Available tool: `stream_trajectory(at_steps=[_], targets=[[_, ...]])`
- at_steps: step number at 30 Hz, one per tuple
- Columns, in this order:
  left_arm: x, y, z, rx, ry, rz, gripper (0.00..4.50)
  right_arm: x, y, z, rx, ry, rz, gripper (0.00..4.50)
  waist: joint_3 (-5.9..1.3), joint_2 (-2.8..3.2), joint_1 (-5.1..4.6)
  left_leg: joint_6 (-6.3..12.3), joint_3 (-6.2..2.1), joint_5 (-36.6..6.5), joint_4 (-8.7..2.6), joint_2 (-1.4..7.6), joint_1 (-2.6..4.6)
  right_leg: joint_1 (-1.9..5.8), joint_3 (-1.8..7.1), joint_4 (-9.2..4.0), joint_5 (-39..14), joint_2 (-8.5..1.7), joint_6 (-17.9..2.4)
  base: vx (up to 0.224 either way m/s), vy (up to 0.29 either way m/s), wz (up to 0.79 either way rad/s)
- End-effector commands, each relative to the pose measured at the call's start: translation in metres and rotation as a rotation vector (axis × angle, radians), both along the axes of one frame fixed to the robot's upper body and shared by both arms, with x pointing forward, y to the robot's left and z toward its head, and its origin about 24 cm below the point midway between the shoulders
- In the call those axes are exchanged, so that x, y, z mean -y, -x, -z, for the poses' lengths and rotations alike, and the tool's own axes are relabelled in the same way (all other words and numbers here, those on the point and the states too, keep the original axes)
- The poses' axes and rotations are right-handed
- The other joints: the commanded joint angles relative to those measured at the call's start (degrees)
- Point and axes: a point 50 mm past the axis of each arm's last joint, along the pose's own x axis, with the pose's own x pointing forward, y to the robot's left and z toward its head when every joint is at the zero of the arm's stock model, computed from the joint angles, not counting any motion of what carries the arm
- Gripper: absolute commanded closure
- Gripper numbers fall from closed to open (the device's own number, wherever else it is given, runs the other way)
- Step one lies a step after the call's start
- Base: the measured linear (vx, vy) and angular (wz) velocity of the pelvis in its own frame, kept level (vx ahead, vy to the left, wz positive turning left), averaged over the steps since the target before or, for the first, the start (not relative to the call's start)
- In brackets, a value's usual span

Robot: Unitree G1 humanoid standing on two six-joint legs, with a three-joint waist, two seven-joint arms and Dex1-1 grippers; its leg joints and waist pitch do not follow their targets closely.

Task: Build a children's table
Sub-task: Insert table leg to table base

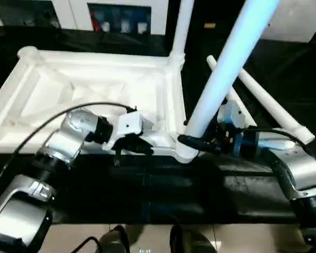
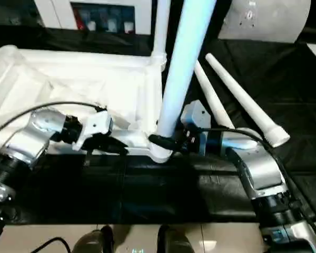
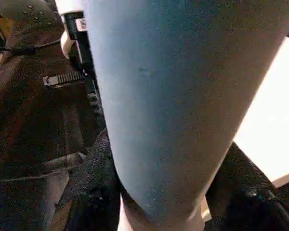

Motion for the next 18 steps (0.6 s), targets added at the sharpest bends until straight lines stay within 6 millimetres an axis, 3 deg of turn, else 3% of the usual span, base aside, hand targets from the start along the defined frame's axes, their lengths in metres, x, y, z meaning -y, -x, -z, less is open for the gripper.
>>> stream_trajectory(at_steps=[1,4,7,8,10,11,12,14,16,18], targets=[[-0.008,-0.012,-0.017,0.099,-0.029,-0.075,4.50,-0.018,0.032,0.082,-0.371,0.185,-0.096,2.63,-0.63,0.57,0.01,-0.51,-3.35,-28.37,-4.73,3.87,1.10,-0.23,3.16,-5.80,-41.31,-6.18,-5.97,0.000,0.000,0.00],[-0.022,-0.011,-0.015,0.097,-0.036,-0.133,4.50,-0.022,0.027,0.080,-0.336,0.179,-0.051,2.63,-0.80,0.26,-0.19,-0.67,-3.64,-27.82,-4.95,3.82,0.75,0.03,3.06,-6.03,-43.73,-6.50,-4.91,0.000,0.000,0.00],[-0.041,-0.002,-0.012,0.086,-0.033,-0.218,4.50,-0.025,0.020,0.080,-0.308,0.171,0.032,2.63,-0.44,0.28,-0.81,-1.38,-4.36,-28.64,-5.31,3.72,-0.22,0.14,2.72,-5.96,-47.23,-6.80,-3.99,-0.017,0.002,-0.14],[-0.045,0.001,-0.012,0.083,-0.029,-0.238,4.50,-0.026,0.019,0.080,-0.302,0.167,0.054,2.63,-0.28,0.47,-1.19,-1.49,-4.65,-30.17,-5.08,3.42,0.13,-0.29,2.51,-6.55,-49.77,-6.70,-2.99,-0.020,0.003,-0.18],[-0.048,0.003,-0.011,0.081,-0.027,-0.256,4.50,-0.026,0.017,0.080,-0.297,0.164,0.075,2.63,-0.23,0.79,-1.52,-1.37,-5.18,-29.73,-5.21,3.47,-0.10,0.25,2.39,-6.32,-47.33,-6.92,-3.65,0.000,0.000,0.00],[-0.056,0.016,-0.010,0.082,-0.004,-0.339,4.50,-0.028,0.009,0.079,-0.269,0.147,0.170,2.63,-0.38,0.68,-1.59,-1.77,-5.44,-28.84,-5.43,3.82,-0.24,0.60,2.31,-5.78,-44.12,-7.18,-4.76,0.000,0.000,0.00],[-0.058,0.021,-0.010,0.082,0.002,-0.367,4.50,-0.029,0.007,0.079,-0.260,0.138,0.201,2.63,0.15,0.85,-2.22,-2.13,-5.82,-29.04,-6.18,3.89,-1.20,1.05,1.92,-5.28,-41.90,-6.88,-5.91,-0.015,0.018,-0.23],[-0.055,0.031,-0.008,0.077,0.027,-0.416,4.50,-0.030,0.002,0.077,-0.243,0.119,0.259,2.63,0.06,0.65,-2.65,-1.99,-5.99,-30.16,-5.87,3.53,-0.69,0.95,1.90,-5.59,-42.50,-6.85,-5.54,-0.011,0.018,-0.23],[-0.048,0.044,-0.005,0.068,0.054,-0.467,4.50,-0.033,-0.004,0.075,-0.222,0.100,0.326,2.63,0.23,0.89,-2.94,-1.86,-6.16,-28.13,-5.89,3.60,-0.96,1.30,2.03,-5.34,-40.72,-7.07,-6.68,-0.002,0.019,-0.23],[-0.043,0.052,-0.004,0.064,0.069,-0.492,4.50,-0.035,-0.007,0.075,-0.213,0.092,0.359,2.63,0.30,0.76,-3.47,-1.57,-5.84,-27.81,-5.75,3.69,-0.25,0.95,2.22,-5.15,-37.47,-6.64,-7.90,-0.001,0.012,-0.10]])
